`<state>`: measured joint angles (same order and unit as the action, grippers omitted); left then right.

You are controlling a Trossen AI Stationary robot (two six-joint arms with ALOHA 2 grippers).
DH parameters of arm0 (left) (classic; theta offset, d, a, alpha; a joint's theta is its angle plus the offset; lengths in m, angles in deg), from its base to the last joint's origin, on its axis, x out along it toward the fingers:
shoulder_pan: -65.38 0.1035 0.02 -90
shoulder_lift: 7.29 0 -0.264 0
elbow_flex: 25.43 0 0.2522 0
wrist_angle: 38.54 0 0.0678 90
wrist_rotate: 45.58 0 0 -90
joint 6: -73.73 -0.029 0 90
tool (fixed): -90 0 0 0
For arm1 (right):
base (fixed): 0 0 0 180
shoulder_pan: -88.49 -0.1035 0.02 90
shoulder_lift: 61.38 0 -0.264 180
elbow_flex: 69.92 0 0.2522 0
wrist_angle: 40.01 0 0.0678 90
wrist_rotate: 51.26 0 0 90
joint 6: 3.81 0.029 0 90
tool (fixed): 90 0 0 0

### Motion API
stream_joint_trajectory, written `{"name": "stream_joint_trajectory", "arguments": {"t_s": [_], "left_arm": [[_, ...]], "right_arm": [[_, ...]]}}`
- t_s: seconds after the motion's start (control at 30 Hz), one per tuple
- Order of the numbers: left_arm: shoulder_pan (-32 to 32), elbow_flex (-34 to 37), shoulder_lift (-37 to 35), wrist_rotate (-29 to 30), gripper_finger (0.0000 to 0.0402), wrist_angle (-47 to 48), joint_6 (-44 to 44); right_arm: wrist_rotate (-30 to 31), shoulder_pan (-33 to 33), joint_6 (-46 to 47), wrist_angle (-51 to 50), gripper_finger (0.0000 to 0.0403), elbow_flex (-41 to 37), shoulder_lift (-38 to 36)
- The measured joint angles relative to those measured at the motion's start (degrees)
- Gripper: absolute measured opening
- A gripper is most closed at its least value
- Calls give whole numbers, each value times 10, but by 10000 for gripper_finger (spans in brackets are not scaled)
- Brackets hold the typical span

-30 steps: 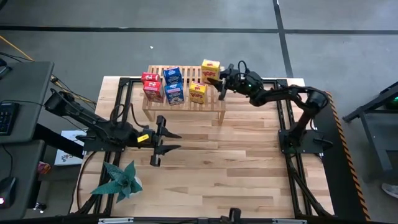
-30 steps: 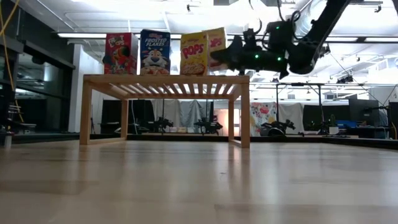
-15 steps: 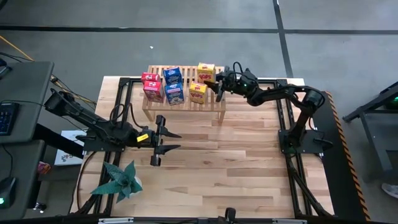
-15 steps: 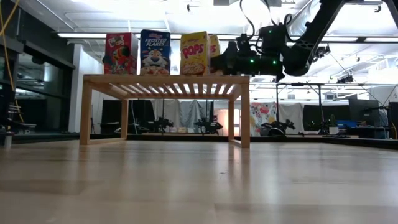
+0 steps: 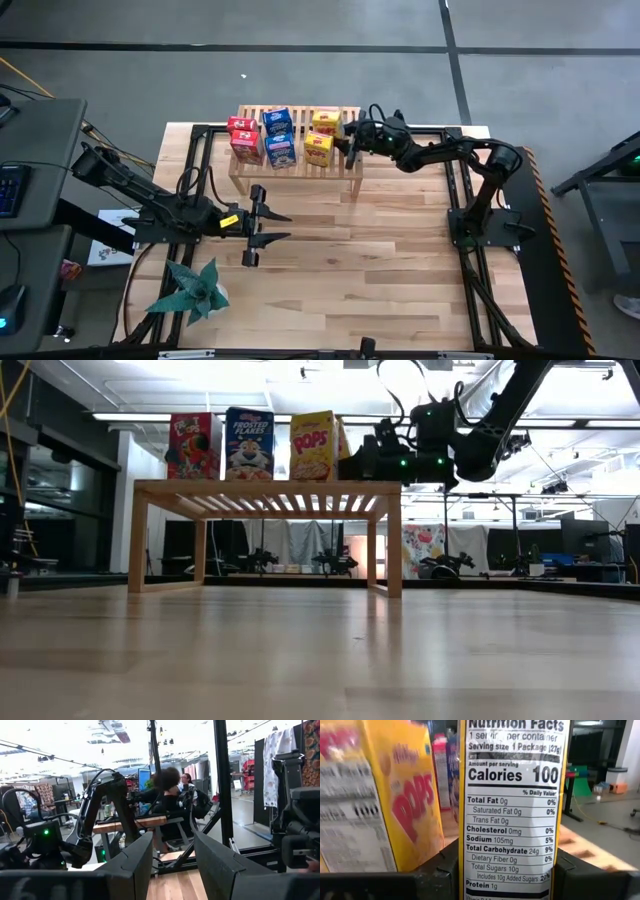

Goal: Stack cereal on shelf
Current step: Put the yellow cereal box on the shelf aligned with the other yellow cereal box

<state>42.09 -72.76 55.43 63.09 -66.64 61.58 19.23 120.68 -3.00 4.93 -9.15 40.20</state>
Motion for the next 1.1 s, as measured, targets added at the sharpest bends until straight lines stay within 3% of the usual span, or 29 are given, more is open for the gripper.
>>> {"name": "stream_joint_trajectory", "arguments": {"t_s": [0.47,0.83,1.1], "left_arm": [[0,0,0,0,134,2,-1],[0,0,0,0,134,6,0],[0,0,0,0,134,18,0]], "right_arm": [[0,0,8,-20,162,1,-1],[-2,0,19,-25,271,1,0],[10,7,2,-93,287,0,-44]]}}
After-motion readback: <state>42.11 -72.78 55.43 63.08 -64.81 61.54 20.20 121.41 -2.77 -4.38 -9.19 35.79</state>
